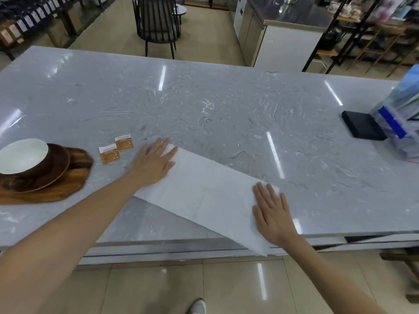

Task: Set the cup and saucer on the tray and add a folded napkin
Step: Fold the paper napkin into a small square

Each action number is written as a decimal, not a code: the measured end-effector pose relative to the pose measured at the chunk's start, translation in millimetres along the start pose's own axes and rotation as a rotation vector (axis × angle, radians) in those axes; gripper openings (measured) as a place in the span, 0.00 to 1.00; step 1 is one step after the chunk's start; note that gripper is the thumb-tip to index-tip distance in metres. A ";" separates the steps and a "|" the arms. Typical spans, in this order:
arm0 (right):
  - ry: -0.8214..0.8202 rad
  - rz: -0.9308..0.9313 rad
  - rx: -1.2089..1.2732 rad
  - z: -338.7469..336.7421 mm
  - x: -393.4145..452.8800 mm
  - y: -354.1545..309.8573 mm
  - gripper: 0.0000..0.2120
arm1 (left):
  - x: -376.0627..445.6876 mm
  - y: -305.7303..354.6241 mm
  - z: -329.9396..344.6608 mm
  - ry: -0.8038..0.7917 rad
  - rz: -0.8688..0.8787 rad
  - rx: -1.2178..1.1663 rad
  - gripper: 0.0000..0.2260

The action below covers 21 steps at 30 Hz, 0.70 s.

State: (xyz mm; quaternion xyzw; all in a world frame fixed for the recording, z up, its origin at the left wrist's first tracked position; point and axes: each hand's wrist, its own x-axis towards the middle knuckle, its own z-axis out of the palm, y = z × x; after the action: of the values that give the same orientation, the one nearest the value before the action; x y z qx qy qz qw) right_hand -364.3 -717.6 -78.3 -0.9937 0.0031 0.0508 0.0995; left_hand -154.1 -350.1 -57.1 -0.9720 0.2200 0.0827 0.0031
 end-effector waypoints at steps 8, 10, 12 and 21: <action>0.003 -0.129 -0.041 4.3 -91.0 -41.5 0.39 | 10.0 79.0 -21.6 0.174 0.021 -0.064 0.21; -0.021 -0.156 -0.109 7.5 -93.6 -38.1 0.42 | -30.5 114.2 -18.0 0.233 0.111 -0.191 0.15; 0.022 -0.167 -0.137 9.8 -88.9 -34.4 0.38 | -87.2 150.5 -6.0 0.226 0.219 -0.310 0.15; 0.130 -0.427 -0.153 3.5 -66.9 -30.7 0.34 | -194.5 220.6 54.3 0.176 0.211 -0.285 0.33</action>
State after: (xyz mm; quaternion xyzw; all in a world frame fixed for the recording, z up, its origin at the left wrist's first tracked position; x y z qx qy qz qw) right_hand -430.7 -687.1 -68.8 -0.9777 -0.2045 -0.0354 0.0320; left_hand -430.3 -464.0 -72.5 -0.9376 0.3064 0.0276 -0.1624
